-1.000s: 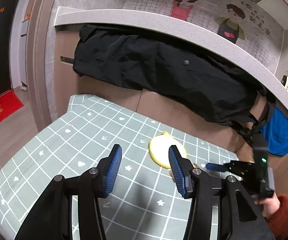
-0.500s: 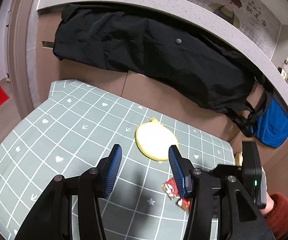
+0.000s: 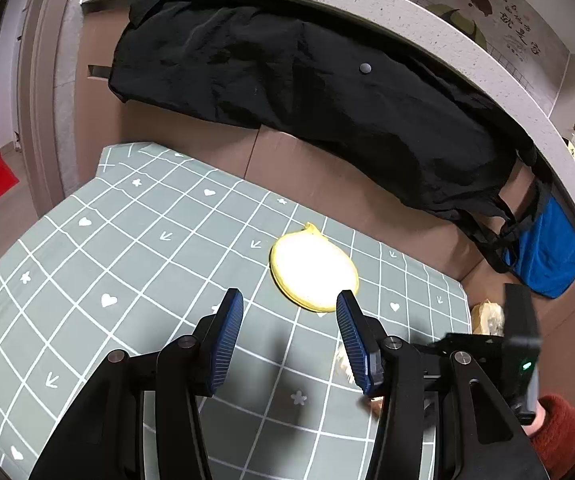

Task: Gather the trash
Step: 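Grasp the red candy wrappers with the right tool, then grasp the round yellow-rimmed mesh pad with the left tool while the right tool holds the wrappers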

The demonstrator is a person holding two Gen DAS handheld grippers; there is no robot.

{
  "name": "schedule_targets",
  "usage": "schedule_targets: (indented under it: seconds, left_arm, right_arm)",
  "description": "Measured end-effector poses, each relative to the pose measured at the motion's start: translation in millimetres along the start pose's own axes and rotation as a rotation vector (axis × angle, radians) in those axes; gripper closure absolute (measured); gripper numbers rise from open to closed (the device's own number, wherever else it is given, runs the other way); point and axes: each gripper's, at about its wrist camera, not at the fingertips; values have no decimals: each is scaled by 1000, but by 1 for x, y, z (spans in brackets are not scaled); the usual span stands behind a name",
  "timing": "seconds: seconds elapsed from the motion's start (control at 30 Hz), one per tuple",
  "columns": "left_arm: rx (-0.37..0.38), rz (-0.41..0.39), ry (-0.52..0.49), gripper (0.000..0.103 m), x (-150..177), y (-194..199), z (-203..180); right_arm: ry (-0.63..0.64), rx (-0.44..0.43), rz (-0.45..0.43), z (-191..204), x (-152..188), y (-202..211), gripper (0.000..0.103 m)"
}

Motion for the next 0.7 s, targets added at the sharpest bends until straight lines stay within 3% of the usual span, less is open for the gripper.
schedule_targets:
  seconds: [0.2,0.47,0.57,0.7]
  left_arm:
    - [79,109,69,53,-14,-56,1]
    - [22,207,235,53,-34,-141,23]
    - [63,187,281,53,-34,-155,26]
    - [168,233,363,53,-33,-167,22]
  right_arm:
    - [-148,10,-114,-41,11,45,94]
    - [-289,-6,-172,-68,47,92,94]
    - [-325,-5,-169,-73,64,97,94]
    - [-360,-4,-129,-79,81,85,94]
Point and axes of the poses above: each gripper's, at about its wrist camera, not at the fingertips, and y roughly against the way its jaws point, z to its left, x to its underside
